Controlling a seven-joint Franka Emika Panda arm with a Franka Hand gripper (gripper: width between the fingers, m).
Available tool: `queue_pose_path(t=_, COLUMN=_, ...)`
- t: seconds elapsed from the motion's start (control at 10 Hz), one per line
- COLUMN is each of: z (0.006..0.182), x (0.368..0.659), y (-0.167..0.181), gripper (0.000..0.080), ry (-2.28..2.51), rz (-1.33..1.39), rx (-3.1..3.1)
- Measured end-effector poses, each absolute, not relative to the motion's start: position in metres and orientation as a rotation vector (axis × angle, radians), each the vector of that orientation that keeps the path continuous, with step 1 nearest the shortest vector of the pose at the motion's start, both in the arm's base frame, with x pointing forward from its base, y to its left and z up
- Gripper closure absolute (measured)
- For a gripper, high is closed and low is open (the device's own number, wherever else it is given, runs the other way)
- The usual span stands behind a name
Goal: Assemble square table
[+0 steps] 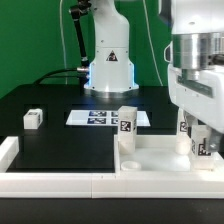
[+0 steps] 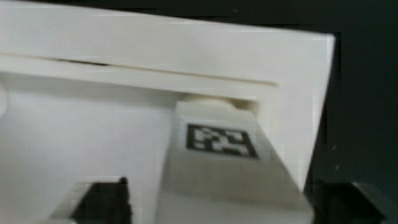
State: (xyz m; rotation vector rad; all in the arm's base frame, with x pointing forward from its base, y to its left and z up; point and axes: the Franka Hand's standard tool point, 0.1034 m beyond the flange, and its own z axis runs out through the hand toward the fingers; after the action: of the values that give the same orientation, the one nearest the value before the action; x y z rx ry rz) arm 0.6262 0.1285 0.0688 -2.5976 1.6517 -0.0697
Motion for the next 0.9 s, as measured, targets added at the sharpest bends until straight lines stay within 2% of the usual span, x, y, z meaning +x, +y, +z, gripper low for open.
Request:
queue_pose_path(t=0.4, z=0.069, x=0.627, y=0.129, gripper=0.0152, ry=1.128, rz=-0.1, rx=-2.881)
queue_pose_path(t=0.6, z=0.074, x=0.636, y=0.123, gripper=0.0151, ry=0.454, rz=-0.189, rx=-3.093)
queue_pose_path(t=0.8, z=0.073, x=0.636, y=0.122, gripper=0.0151, ry=0.43, rz=-0.202, rx=-3.095)
queue_pose_path(t=0.9, z=0.073, x=0.636, y=0.122, gripper=0.0249, ry=0.469, rz=-0.202, rx=-3.087)
